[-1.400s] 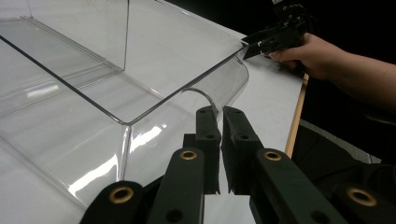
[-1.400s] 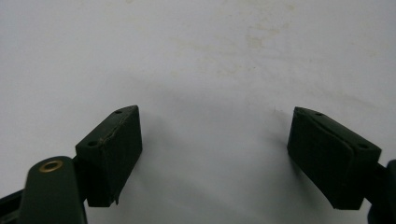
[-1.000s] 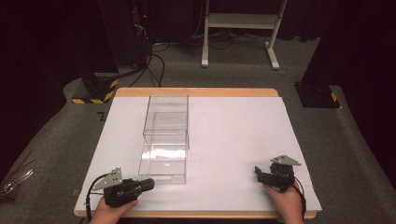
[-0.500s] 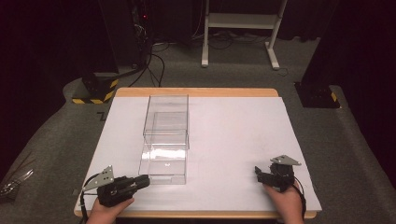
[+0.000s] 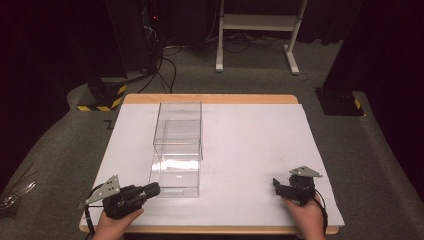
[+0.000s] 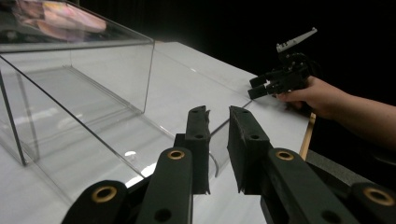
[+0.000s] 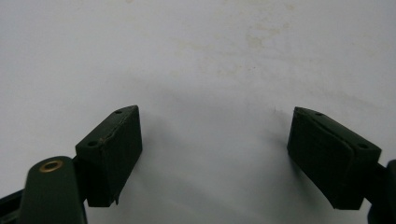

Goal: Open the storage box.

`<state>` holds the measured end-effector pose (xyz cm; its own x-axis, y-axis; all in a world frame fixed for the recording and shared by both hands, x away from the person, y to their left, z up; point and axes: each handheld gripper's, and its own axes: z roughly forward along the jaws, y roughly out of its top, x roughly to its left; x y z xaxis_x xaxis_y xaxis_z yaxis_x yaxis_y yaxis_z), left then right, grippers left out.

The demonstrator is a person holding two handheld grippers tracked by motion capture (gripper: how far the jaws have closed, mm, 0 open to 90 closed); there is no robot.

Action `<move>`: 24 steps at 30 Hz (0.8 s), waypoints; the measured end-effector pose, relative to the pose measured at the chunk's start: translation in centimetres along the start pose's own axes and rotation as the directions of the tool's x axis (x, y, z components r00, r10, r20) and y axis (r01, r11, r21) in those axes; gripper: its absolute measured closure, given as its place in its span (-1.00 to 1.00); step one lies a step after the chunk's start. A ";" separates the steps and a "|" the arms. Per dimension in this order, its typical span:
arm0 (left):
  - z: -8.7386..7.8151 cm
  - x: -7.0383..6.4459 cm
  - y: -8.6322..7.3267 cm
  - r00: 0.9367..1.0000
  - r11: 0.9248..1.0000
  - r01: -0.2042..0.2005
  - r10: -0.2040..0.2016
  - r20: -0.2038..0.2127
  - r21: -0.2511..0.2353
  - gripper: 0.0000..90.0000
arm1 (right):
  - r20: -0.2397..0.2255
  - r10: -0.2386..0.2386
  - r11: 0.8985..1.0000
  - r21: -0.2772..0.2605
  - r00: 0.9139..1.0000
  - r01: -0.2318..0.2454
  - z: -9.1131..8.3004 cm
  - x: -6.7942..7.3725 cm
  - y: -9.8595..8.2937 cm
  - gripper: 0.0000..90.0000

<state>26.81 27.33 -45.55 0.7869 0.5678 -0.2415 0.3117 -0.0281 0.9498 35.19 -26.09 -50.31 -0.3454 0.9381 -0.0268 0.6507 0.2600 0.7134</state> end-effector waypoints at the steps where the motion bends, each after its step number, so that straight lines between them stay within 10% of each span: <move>1: 0.0 0.0 0.2 1.000 1.000 -0.001 0.001 -0.003 -0.005 0.72 | 0.000 0.000 1.000 0.000 1.000 0.000 0.0 0.0 0.0 -0.60; 16: 0.2 1.1 3.3 0.989 0.997 -0.050 0.040 -0.144 -0.065 0.45 | 0.001 0.001 1.000 0.000 1.000 -0.001 0.0 0.0 0.0 -0.61; 21: -0.1 2.2 3.6 0.973 0.996 -0.054 0.036 -0.228 -0.073 0.36 | 0.000 -0.001 1.000 -0.001 1.000 0.001 0.0 0.0 0.0 -0.60; 24: -0.6 3.2 3.1 0.952 0.996 -0.049 0.024 -0.305 -0.072 0.33 | 0.000 0.001 1.000 0.000 1.000 -0.001 0.0 0.0 0.0 -0.60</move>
<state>30.01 29.59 -43.23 0.5941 0.7910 -0.1461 0.2339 0.0039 0.9723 35.18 -26.09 -50.31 -0.3445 0.9384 -0.0264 0.6508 0.2590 0.7137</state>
